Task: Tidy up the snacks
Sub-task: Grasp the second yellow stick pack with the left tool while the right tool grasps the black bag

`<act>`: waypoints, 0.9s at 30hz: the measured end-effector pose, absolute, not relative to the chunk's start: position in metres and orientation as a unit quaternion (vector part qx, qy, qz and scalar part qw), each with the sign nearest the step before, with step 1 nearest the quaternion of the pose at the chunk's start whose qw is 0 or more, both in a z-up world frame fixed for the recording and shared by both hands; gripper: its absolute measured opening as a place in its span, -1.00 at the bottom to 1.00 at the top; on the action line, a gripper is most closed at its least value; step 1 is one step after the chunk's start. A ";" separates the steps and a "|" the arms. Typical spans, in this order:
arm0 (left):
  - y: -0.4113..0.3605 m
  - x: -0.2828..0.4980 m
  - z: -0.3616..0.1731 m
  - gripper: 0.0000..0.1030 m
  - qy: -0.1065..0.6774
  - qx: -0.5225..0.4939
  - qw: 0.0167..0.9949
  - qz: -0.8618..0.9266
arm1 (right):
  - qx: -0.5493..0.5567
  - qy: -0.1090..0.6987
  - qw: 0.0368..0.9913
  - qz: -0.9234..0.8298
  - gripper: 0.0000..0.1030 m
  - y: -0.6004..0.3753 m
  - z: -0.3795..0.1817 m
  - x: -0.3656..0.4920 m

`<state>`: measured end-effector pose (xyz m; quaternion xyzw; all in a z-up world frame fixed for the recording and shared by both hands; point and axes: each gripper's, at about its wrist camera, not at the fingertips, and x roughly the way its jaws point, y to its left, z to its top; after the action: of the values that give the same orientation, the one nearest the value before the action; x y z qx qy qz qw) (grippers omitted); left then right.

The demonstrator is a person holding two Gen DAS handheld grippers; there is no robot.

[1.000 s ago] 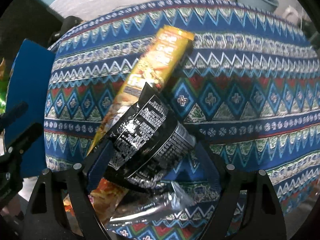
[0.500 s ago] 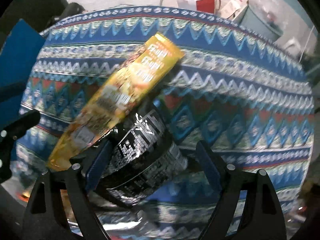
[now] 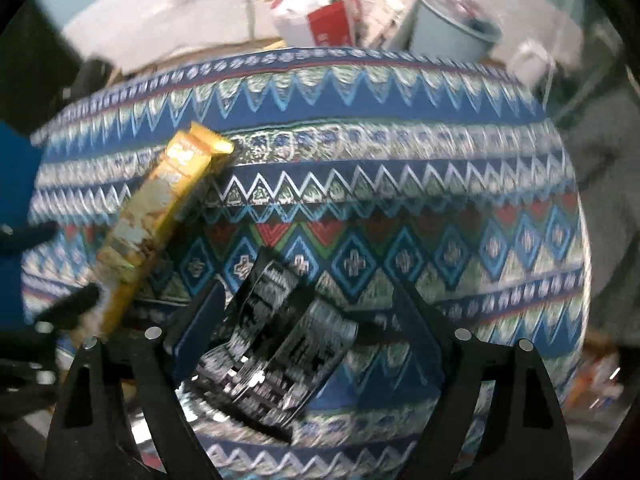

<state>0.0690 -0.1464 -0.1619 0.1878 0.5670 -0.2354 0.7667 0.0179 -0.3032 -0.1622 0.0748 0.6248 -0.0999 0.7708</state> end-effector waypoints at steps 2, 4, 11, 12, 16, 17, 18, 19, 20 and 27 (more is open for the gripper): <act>-0.150 0.071 -0.166 0.38 0.574 0.185 0.762 -0.236 | 0.123 0.631 0.759 -0.102 0.64 -0.309 -0.167 0.009; -0.153 0.074 -0.173 0.38 0.583 0.182 0.755 -0.237 | 0.161 0.639 0.745 -0.102 0.64 -0.315 -0.176 -0.001; -0.162 0.082 -0.191 0.38 0.598 0.198 0.740 -0.234 | 0.166 0.655 0.728 -0.116 0.65 -0.317 -0.199 -0.005; -0.162 0.082 -0.194 0.38 0.598 0.203 0.739 -0.233 | 0.157 0.655 0.730 -0.120 0.65 -0.314 -0.200 -0.002; -0.159 0.084 -0.205 0.36 0.596 0.216 0.738 -0.230 | 0.102 0.660 0.733 -0.127 0.65 -0.292 -0.205 0.010; -0.158 0.084 -0.208 0.31 0.596 0.219 0.737 -0.231 | 0.086 0.662 0.734 -0.126 0.65 -0.282 -0.205 0.012; -0.156 0.084 -0.209 0.13 0.597 0.217 0.736 -0.234 | 0.074 0.663 0.735 -0.124 0.65 -0.277 -0.207 0.013; -0.155 0.084 -0.212 -0.06 0.601 0.214 0.733 -0.238 | 0.063 0.662 0.736 -0.122 0.65 -0.272 -0.208 0.014; -0.154 0.084 -0.211 -0.12 0.600 0.216 0.733 -0.238 | 0.052 0.662 0.738 -0.119 0.65 -0.268 -0.209 0.015; -0.149 0.081 -0.205 -0.40 0.586 0.224 0.744 -0.231 | 0.015 0.651 0.754 -0.084 0.24 -0.228 -0.212 0.029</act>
<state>0.0814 -0.1492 -0.2046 0.2238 0.5863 -0.2306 0.7437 0.0291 -0.2284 -0.2122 0.0150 0.6511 -0.0845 0.7541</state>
